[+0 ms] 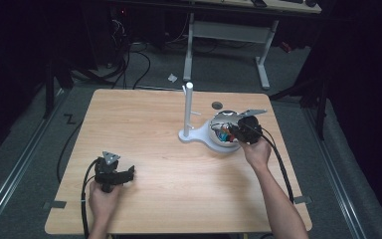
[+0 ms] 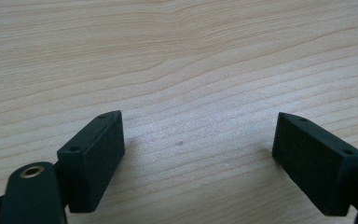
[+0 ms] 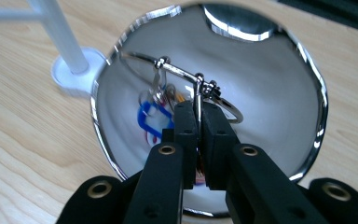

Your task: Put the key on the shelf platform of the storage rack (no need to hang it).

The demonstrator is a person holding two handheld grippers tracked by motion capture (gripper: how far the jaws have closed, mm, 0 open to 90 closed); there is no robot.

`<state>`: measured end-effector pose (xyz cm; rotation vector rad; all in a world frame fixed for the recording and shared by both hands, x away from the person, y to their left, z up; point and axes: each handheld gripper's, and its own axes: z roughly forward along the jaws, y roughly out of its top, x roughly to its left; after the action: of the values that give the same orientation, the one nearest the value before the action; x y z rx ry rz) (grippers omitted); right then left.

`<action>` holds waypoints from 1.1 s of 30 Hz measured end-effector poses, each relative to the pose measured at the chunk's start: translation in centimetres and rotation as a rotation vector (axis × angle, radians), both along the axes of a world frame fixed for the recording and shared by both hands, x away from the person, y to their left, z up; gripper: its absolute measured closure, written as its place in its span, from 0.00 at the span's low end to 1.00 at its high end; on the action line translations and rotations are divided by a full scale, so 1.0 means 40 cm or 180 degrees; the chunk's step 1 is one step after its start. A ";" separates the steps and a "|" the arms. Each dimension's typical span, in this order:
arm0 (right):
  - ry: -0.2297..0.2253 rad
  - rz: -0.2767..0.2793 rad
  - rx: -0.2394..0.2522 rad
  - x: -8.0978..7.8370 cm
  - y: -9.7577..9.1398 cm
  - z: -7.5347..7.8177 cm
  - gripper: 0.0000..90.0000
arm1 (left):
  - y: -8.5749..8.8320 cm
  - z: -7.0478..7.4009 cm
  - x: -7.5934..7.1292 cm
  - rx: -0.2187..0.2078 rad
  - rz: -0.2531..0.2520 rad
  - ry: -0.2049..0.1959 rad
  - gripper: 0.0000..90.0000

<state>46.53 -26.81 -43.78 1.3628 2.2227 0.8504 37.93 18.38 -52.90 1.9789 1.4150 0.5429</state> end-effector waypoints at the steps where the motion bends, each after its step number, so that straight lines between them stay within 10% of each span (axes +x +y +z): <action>1: 0.0010 -0.0001 0.0002 0.000 -0.002 -0.006 0.96 | 0.000 0.000 0.000 0.0000 0.0000 0.0000 0.19; 14: 0.0112 -0.0197 0.0082 -0.003 -0.042 -0.037 0.86 | 0.000 0.000 0.000 0.0001 0.0001 0.0000 0.19; 33: -0.0162 -0.0204 0.0221 -0.048 -0.058 0.041 0.56 | 0.000 0.000 0.000 0.0002 0.0001 0.0001 0.19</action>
<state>44.59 -29.13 -42.14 1.4199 2.1179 0.9366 37.93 18.37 -52.90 1.9795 1.4153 0.5434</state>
